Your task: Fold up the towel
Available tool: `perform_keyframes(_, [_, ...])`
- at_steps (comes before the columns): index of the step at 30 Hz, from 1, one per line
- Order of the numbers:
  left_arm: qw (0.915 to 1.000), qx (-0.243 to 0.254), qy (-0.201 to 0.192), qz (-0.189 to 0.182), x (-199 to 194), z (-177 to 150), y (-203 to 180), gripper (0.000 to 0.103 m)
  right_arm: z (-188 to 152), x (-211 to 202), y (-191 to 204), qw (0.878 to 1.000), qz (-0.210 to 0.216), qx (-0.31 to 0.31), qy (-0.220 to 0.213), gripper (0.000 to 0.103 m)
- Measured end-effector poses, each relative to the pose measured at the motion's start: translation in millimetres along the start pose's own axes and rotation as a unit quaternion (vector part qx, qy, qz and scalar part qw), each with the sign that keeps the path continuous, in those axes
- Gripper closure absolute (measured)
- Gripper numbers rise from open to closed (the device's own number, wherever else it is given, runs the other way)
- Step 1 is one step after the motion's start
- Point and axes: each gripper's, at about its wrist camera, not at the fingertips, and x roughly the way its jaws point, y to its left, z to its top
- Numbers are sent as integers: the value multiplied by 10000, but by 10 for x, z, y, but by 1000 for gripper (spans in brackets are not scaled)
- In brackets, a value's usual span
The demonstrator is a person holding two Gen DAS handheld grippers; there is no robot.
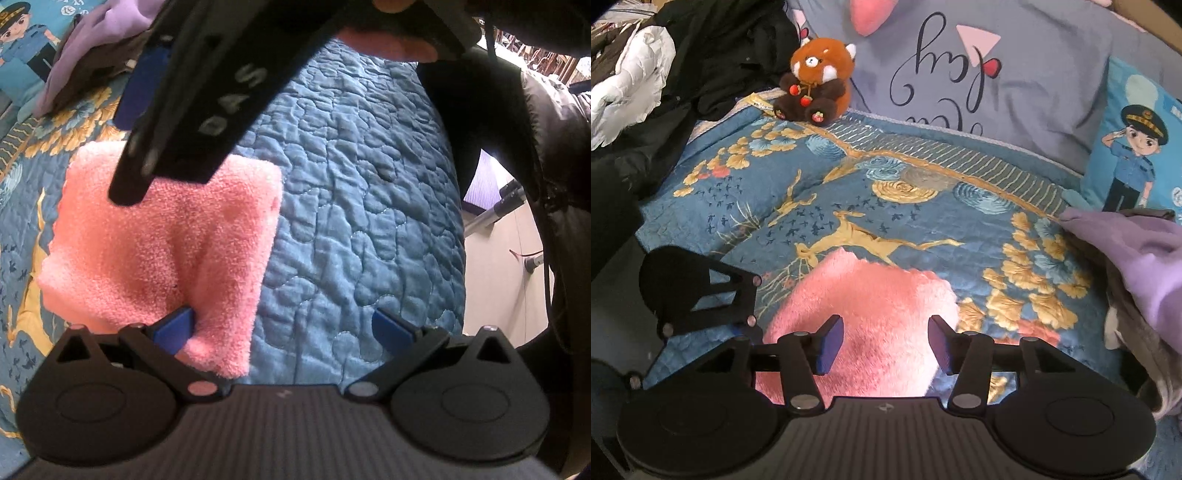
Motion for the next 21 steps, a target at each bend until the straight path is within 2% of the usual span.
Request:
perform_keyframes(3, [10000,-4,5,1,-9,-6,4,0,27,58,3,9999,86,102,71,47])
perform_keyframes(10, [10000,-38,3,11,-6,-7,2,0,11,263,-67,9989,173,221,367,45])
perform_keyframes(15, [10000,-72,-14,16,-4,-12,11,0,-25,396,-222,9981,3,322,527,41])
perform_keyframes(18, [10000,-85,-22,23,2,-16,12,0,-51,462,-397,9964,-37,598,607,39])
perform_keyframes(21, [9999,-92,-34,28,3,-18,13,0,-69,396,-525,9952,-49,842,493,39])
